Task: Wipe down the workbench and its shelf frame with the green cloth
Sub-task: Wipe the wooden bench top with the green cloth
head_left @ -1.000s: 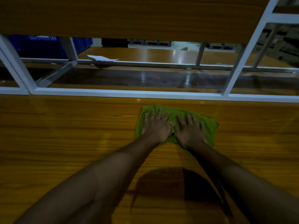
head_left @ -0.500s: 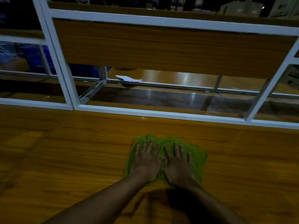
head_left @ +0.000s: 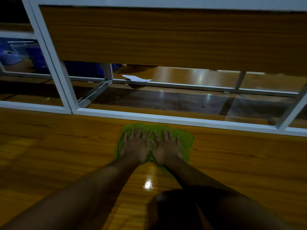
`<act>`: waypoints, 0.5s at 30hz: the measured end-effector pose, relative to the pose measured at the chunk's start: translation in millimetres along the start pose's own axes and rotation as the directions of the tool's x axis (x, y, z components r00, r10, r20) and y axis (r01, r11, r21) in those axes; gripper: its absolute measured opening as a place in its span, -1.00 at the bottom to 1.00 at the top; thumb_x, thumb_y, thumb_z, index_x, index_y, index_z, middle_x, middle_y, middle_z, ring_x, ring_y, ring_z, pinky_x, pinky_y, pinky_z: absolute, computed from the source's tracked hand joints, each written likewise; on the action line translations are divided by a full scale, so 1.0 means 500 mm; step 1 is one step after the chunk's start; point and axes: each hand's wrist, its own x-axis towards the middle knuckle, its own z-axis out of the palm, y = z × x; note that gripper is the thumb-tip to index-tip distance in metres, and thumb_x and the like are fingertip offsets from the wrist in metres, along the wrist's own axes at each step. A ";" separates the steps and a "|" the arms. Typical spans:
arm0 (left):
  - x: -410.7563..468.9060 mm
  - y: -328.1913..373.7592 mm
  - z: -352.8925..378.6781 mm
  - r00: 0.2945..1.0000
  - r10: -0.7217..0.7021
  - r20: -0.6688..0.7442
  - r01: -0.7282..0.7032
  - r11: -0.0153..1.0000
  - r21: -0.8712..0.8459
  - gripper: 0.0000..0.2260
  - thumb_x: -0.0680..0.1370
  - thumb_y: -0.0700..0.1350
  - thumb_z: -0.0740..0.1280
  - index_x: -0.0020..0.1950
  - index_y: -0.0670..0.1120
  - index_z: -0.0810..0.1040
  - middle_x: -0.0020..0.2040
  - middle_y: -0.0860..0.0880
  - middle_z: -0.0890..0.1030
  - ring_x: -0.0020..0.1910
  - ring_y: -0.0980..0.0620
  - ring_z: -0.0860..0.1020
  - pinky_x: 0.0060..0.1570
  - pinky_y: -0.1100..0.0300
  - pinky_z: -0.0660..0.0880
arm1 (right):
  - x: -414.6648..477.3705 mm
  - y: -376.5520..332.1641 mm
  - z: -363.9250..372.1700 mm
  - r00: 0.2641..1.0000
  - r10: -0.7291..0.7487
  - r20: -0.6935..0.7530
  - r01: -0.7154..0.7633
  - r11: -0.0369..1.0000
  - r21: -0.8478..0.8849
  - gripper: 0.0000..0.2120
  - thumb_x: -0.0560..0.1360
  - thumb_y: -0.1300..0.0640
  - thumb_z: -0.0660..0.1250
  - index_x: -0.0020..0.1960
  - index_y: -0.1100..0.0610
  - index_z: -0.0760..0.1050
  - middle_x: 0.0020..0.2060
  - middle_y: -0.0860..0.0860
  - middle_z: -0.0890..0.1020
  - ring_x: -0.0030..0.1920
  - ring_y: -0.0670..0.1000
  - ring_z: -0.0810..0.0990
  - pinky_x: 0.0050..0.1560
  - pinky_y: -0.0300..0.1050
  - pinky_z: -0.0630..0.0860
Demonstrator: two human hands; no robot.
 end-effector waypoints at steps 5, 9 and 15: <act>0.058 0.014 0.003 0.999 -0.036 -0.004 0.036 0.999 -0.003 -0.48 0.65 0.18 -0.16 0.60 0.07 -0.05 0.61 -0.06 -0.08 0.57 -0.18 -0.08 0.49 -0.19 -0.11 | 0.051 0.026 -0.008 1.000 -0.011 0.003 0.011 1.000 -0.008 -0.44 0.64 -0.19 -0.21 0.60 -0.10 -0.16 0.60 0.10 -0.15 0.58 0.14 -0.19 0.50 0.27 -0.23; 0.066 0.045 0.008 0.998 -0.057 0.000 0.057 0.998 -0.019 -0.47 0.65 0.20 -0.15 0.60 0.07 -0.03 0.61 -0.07 -0.08 0.56 -0.21 -0.10 0.48 -0.22 -0.16 | 0.050 0.064 -0.010 1.000 -0.018 0.000 0.018 1.000 0.023 -0.44 0.63 -0.21 -0.22 0.60 -0.10 -0.12 0.60 0.08 -0.13 0.58 0.12 -0.18 0.50 0.26 -0.22; 0.074 0.185 0.016 0.998 0.050 0.030 -0.048 0.998 -0.051 -0.48 0.65 0.17 -0.13 0.60 0.07 -0.03 0.61 -0.07 -0.10 0.56 -0.23 -0.12 0.48 -0.23 -0.19 | 0.002 0.195 -0.023 0.995 0.096 -0.026 -0.096 0.995 0.005 -0.42 0.63 -0.23 -0.22 0.61 -0.10 -0.11 0.60 0.08 -0.11 0.58 0.12 -0.17 0.51 0.25 -0.18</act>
